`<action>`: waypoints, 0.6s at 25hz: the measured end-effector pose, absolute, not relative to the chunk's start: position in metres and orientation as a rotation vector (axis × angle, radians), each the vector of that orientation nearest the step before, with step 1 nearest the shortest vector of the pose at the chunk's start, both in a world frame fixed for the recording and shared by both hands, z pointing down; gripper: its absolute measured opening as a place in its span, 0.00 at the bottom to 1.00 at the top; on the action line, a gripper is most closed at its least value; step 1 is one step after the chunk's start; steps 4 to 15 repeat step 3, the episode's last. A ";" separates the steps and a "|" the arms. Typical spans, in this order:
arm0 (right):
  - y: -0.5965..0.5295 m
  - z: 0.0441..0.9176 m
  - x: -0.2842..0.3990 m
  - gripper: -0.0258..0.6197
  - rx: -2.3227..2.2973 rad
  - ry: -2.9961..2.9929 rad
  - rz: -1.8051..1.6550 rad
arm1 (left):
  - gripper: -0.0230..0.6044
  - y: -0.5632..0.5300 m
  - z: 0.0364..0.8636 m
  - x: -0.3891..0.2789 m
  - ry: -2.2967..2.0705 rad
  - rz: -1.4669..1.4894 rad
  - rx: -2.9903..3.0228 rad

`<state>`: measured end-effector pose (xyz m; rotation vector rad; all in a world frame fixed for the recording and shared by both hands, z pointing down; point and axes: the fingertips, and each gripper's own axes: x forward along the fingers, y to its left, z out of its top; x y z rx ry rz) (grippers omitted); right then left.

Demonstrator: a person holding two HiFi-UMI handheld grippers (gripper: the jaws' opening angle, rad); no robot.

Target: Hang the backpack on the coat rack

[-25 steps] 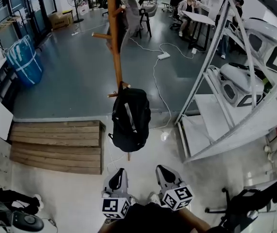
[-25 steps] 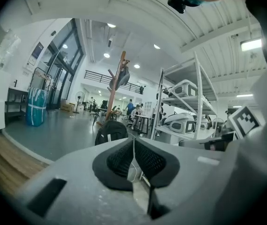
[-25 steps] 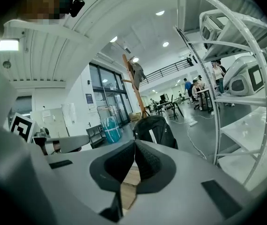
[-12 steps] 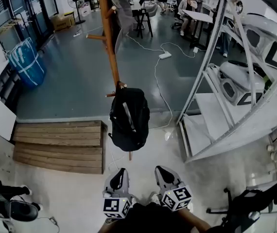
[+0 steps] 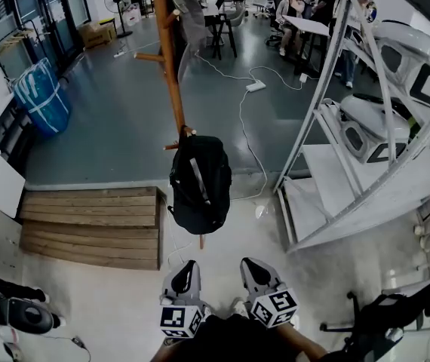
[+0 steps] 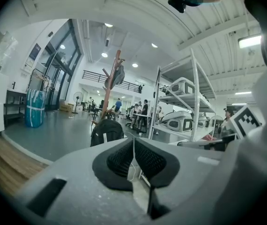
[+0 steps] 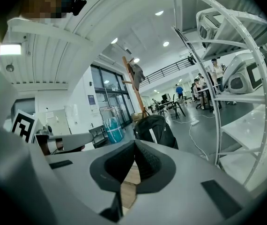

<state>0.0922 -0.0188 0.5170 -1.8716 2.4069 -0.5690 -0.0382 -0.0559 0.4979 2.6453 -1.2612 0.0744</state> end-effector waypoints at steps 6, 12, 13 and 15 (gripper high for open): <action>-0.017 0.516 0.091 0.06 -1.872 2.404 -0.565 | 0.08 -0.055 0.497 -0.039 -1.265 0.075 2.646; -0.017 0.516 0.091 0.06 -1.872 2.404 -0.565 | 0.08 -0.055 0.497 -0.039 -1.265 0.075 2.646; -0.017 0.516 0.091 0.06 -1.872 2.404 -0.565 | 0.08 -0.055 0.497 -0.039 -1.265 0.075 2.646; -0.017 0.516 0.091 0.06 -1.872 2.404 -0.565 | 0.08 -0.055 0.497 -0.039 -1.265 0.075 2.646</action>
